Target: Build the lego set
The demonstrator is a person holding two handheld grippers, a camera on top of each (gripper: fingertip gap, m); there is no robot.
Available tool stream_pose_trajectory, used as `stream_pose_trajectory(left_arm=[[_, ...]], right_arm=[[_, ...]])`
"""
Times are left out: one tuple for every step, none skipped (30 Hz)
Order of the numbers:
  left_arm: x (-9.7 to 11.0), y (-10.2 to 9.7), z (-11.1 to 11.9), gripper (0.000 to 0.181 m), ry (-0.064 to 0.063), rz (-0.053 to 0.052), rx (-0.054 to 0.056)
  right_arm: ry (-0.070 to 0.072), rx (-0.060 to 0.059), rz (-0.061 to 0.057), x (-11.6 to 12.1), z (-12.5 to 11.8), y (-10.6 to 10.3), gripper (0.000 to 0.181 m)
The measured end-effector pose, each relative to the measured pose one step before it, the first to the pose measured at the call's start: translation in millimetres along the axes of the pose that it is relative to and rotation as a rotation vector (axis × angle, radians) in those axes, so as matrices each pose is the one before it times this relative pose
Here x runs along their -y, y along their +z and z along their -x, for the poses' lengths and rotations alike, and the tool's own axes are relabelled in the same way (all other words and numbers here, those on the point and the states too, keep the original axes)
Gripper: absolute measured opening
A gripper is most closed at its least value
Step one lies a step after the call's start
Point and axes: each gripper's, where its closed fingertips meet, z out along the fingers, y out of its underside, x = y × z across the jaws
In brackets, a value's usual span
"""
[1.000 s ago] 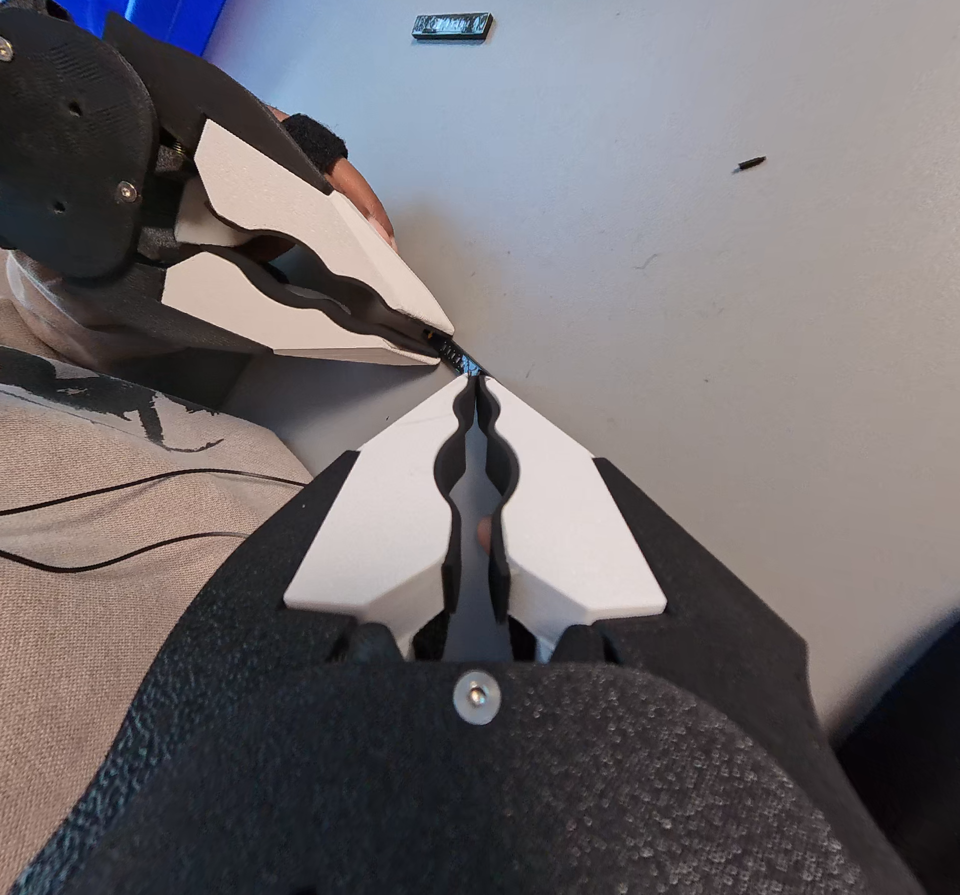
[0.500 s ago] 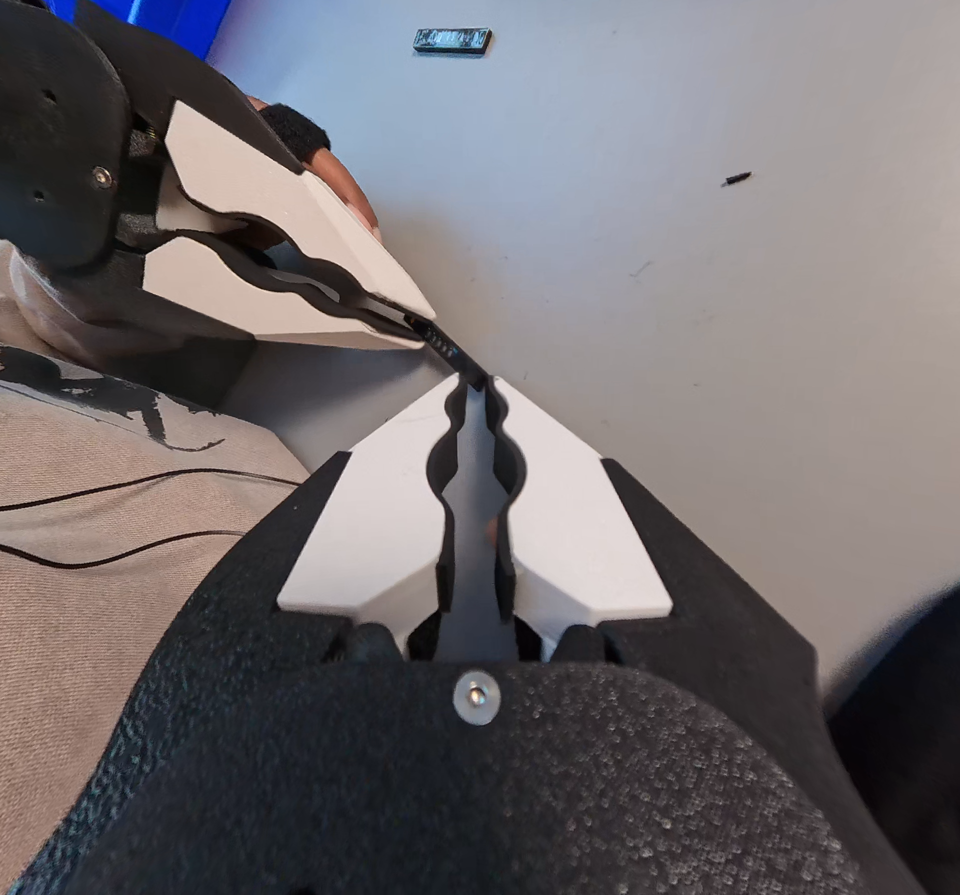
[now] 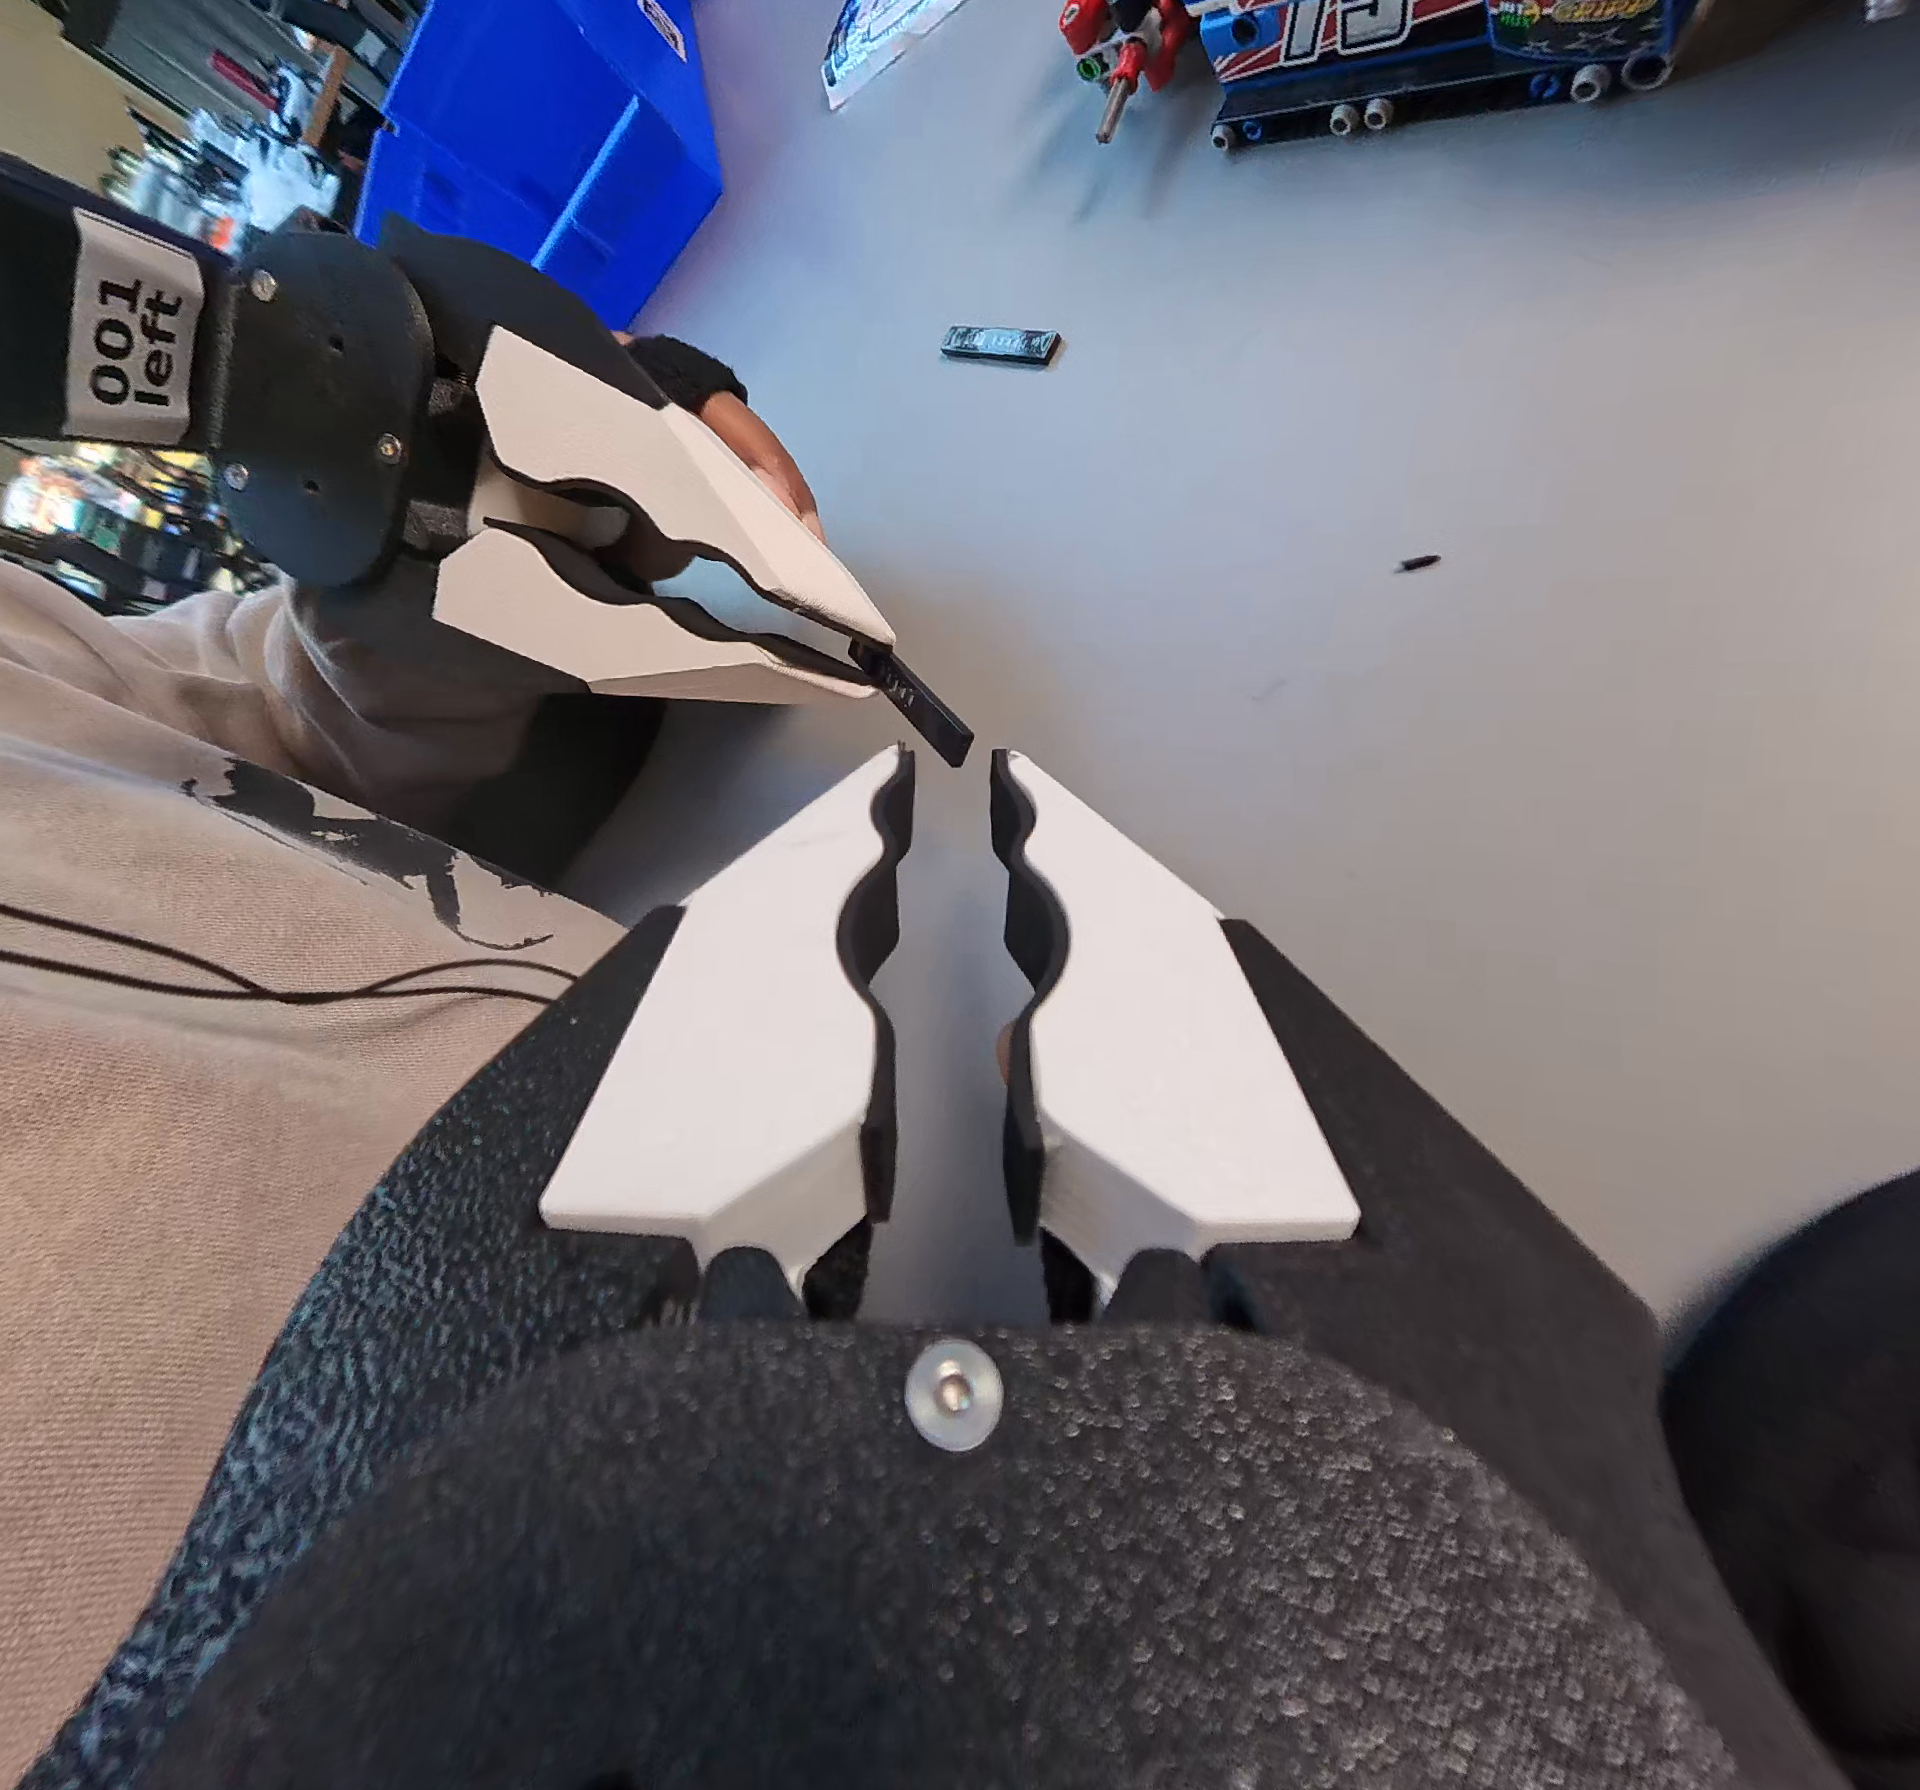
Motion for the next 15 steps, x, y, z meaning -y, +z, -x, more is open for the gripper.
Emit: stream_pose_trajectory(left_arm=[[1.75,-0.77,0.68,0.004,0.0025,-0.0098,0.0051],[1.87,-1.03,0.49,0.004,0.0025,-0.0101,0.0041],[1.64,-0.91,0.44,0.004,0.0015,-0.0084,0.0027],[1.89,-0.90,0.73,0.005,0.0033,-0.0103,0.0059],[1.22,-0.83,0.37,0.004,0.0028,-0.0053,0.0030],[0.75,-0.33,-0.54,0.005,-0.0037,-0.0033,-0.0046],[0.70,-0.25,-0.23,0.004,-0.0062,-0.0054,-0.0031],[-0.07,0.00,-0.27,0.004,-0.0053,-0.0008,-0.0047],[0.33,-0.10,0.05,0.004,-0.0071,-0.0036,-0.0031],[1.39,-0.58,0.15,0.004,-0.0065,-0.0099,-0.0019],[1.60,-0.90,0.54,0.004,-0.0062,-0.0092,0.0000],[1.56,-1.04,0.78,0.004,-0.0026,-0.0088,0.0030],[1.42,-1.08,0.40,0.004,-0.0013,-0.0083,0.0012],[1.82,-0.85,0.33,0.004,-0.0018,-0.0107,0.0014],[1.37,-0.90,0.89,0.004,0.0001,-0.0074,0.0054]], right_arm=[[0.0222,0.0238,-0.0106,0.84,1.79,0.36,0.013],[0.0352,0.0351,-0.0167,1.75,2.71,0.24,0.014],[0.0393,0.0363,-0.0269,3.38,2.30,-0.40,0.014],[0.0392,0.0274,-0.0339,4.57,0.67,-0.69,0.014],[0.0349,0.0200,-0.0309,4.50,-0.21,-0.97,0.014],[0.0197,0.0102,-0.0202,3.27,-0.83,-0.56,0.013],[-0.0032,-0.0009,-0.0041,0.90,-1.09,0.23,0.013],[-0.0146,-0.0048,0.0097,-1.12,-0.44,1.03,0.012],[-0.0114,-0.0025,0.0123,-1.82,0.17,1.63,0.011],[0.0060,0.0040,0.0157,-2.50,0.37,1.83,0.011],[0.0259,0.0166,0.0130,-2.27,1.19,1.81,0.012],[0.0346,0.0318,-0.0023,-0.29,2.67,1.17,0.013],[0.0353,0.0307,-0.0127,1.16,2.46,0.74,0.013],[0.0246,0.0239,-0.0090,0.82,1.85,0.70,0.011],[0.0099,0.0220,-0.0003,-0.22,2.39,0.73,0.004]])
